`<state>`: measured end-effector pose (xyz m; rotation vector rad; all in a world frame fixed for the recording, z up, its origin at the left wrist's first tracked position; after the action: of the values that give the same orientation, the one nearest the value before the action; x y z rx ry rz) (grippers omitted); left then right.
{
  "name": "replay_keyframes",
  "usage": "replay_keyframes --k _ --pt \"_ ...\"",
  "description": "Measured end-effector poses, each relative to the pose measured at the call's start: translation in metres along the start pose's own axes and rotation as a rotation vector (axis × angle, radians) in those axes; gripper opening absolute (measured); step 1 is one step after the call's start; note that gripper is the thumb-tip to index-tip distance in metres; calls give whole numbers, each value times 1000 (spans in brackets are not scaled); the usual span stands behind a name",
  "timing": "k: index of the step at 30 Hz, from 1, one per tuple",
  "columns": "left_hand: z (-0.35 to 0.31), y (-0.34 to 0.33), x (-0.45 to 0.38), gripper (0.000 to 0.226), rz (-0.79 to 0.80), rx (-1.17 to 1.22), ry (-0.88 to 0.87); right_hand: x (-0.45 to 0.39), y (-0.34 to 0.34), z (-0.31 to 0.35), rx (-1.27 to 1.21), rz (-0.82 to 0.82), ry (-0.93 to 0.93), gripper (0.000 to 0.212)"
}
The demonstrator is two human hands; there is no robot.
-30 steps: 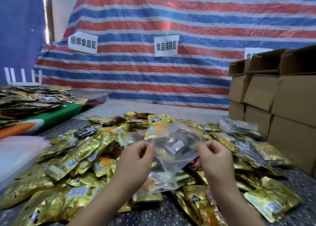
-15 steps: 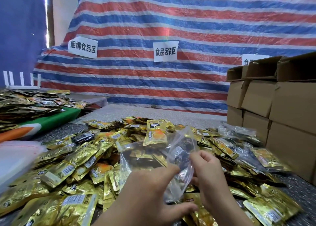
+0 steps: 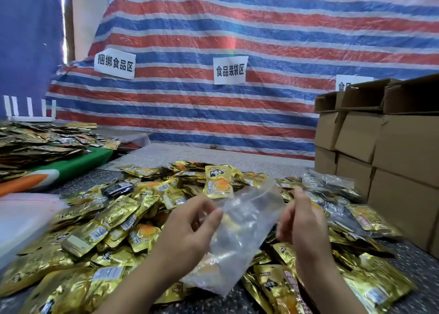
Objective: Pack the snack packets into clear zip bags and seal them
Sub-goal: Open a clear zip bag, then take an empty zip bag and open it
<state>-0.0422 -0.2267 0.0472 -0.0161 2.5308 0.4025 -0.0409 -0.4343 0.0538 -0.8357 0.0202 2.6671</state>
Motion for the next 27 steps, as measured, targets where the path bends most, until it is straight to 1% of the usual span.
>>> replay_keyframes --k 2,3,4,5,7,9,11,13,16,20,22,24,25,27 --pt "1 6 -4 42 -33 82 52 -9 11 0 21 -143 -18 52" --pt "2 10 -6 49 -57 128 76 -16 14 1 21 -186 -35 44" --pt "3 14 -9 52 -80 172 98 -26 15 1 58 -191 -41 37" --pt "5 17 -12 55 -92 196 119 -37 12 1 145 -154 -36 31" --pt "10 21 -16 63 -86 190 149 -63 -3 0 341 12 -16 26" --pt "16 24 -18 65 -64 166 167 -83 -27 -4 507 199 -26 31" --pt "22 23 -19 61 -33 128 175 -96 -49 -8 693 370 -16 35" --pt "28 23 -20 55 -1 71 175 -104 -69 -13 789 490 -7 44" --pt "38 22 -24 46 31 -31 150 -109 -92 -22 877 619 -64 61" --pt "50 20 -26 36 46 -153 117 -107 -114 -20 1034 651 -111 62" --pt "52 20 -27 38 46 -162 101 -106 -119 -18 1002 621 -152 62" --pt "52 20 -27 40 38 -155 100 -104 -118 -20 807 558 -228 62" --pt "52 20 -27 41 31 -153 101 -104 -116 -21 696 534 -256 59" --pt "50 20 -27 40 21 -161 105 -103 -109 -18 546 543 -275 40"
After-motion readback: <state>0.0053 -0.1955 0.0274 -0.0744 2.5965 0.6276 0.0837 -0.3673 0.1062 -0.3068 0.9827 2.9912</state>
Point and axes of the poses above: each hand's wrist, its own x-axis away from the middle knuckle, its own y-axis out of the back of the hand, z = x × y, the point moved 3 cm from there along -x, towards the middle knuckle, and after that the axes turned 12 degrees about y, right-handed, at the moved point
